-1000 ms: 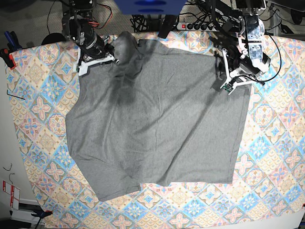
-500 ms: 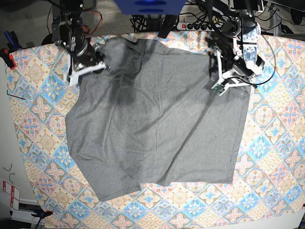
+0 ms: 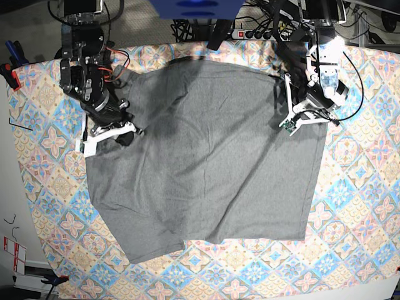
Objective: Fold the T-shirt properly
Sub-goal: 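Drag both held shoulder corners across the shirt toward the hem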
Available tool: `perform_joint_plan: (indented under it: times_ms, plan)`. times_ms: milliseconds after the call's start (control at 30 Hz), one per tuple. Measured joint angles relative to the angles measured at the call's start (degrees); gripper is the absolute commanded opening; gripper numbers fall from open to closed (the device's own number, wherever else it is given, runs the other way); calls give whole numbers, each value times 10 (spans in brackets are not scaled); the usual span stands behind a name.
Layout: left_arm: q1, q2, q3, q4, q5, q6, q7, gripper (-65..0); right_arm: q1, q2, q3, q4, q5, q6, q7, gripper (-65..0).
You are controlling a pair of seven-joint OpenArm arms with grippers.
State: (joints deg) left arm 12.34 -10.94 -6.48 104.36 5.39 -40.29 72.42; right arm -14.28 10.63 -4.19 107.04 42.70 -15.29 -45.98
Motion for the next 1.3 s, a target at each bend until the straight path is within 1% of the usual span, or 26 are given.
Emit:
perform_joint_plan:
  times_ms: [33, 133, 233, 367, 467, 500, 567, 600, 700, 767, 933, 967, 1067, 1233, 1300]
  plan:
    - [-7, 0, 0, -12, 2, 0, 0, -627, 6, 0, 0, 0, 1, 0, -1, -636]
    - [-33, 3, 0, -56, 38, 0, 0, -628, 38, -1, 0, 0, 0, 0, -1, -636]
    - [-52, 4, -3, -71, 51, 0, 0, -628, 66, -2, 7, 0, 1, 1, 3, -636]
    - [-74, 6, -46, -71, 53, 0, 0, -628, 77, -3, 67, -2, -3, -3, -4, -636]
    - [-98, 6, -69, -72, 55, 0, 2, -628, 98, 0, 93, -2, -4, -4, -6, -636]
    - [-106, 6, -73, -72, 55, 0, 2, -628, 104, 0, 93, -2, -3, -2, -8, -636]
    - [-118, 6, -72, -72, 55, 0, 2, -628, 106, -2, 99, -7, 0, 1, -30, -637]
    - [-122, 6, -70, -72, 55, 0, 2, -628, 106, -3, 101, -16, 8, 2, -30, -637]
    - [-140, 7, -68, -79, 53, 0, 3, -628, 105, -2, 106, -50, -3, -3, -29, -637]
    - [-169, 9, -68, -102, 54, 0, 2, -628, 116, -1, 107, -73, -4, -3, -30, -637]
    - [-233, 16, -72, -173, 106, 0, 0, -628, 144, -3, 101, -116, 2, 3, -27, -637]
    - [-238, 19, -73, -180, 115, 0, 0, -628, 144, -3, 101, -121, -2, 4, -27, -638]
    - [-259, 30, -72, -196, 127, 0, 2, -628, 144, -2, 102, -134, -3, 33, -29, -638]
    - [-306, 41, -70, -232, 157, 0, -4, -627, 153, -2, 102, -156, -2, 38, -27, -638]
    - [-319, 44, -70, -247, 158, 0, -7, -627, 152, 2, 101, -161, -2, 45, -31, -638]
